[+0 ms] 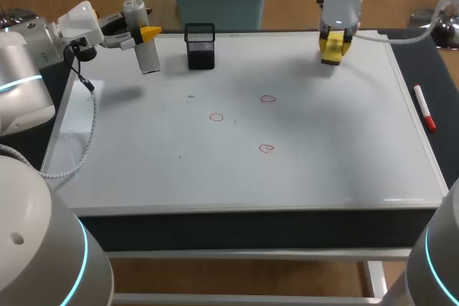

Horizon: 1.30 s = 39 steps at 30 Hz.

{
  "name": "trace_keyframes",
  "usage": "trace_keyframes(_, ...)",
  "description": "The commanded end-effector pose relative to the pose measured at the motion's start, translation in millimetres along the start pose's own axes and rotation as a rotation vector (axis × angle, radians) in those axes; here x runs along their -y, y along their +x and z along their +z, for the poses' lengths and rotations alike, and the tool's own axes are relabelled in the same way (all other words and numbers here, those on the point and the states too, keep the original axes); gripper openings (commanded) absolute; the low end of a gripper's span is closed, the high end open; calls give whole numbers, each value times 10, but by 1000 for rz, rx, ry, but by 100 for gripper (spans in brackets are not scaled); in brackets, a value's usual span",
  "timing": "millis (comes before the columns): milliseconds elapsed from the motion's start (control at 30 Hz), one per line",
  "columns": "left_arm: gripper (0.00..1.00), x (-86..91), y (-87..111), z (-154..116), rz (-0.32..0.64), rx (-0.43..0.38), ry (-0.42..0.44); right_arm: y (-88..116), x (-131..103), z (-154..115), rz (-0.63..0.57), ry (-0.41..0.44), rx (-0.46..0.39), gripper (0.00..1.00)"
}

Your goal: Pick up the inspection probe, press it on each red-marked spot on the whiteboard one by one, put down the probe, pick up the eraser, and wipe off all the red marks.

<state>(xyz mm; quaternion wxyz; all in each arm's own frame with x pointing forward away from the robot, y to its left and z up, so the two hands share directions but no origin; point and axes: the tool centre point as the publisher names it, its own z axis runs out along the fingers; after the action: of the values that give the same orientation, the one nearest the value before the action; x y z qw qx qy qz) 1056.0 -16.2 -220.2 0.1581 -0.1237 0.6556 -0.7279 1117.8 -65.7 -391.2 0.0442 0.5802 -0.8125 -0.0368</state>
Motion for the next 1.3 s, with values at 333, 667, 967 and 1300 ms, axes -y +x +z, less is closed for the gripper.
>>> trace_keyframes(333, 0, 4, 1, 5, 1, 2, 1, 447, -502, -3, 47, 103, 23, 0)
trace_keyframes(667, 0, 4, 1, 5, 1, 2, 1, 620, -644, 0, 74, 108, 61, 0)
trace_keyframes(967, 0, 4, 1, 5, 1, 2, 1, 626, -651, -2, 65, 100, 68, 0)
trace_keyframes(1300, 0, 4, 1, 5, 1, 2, 1, 626, -651, -2, 65, 100, 68, 0)
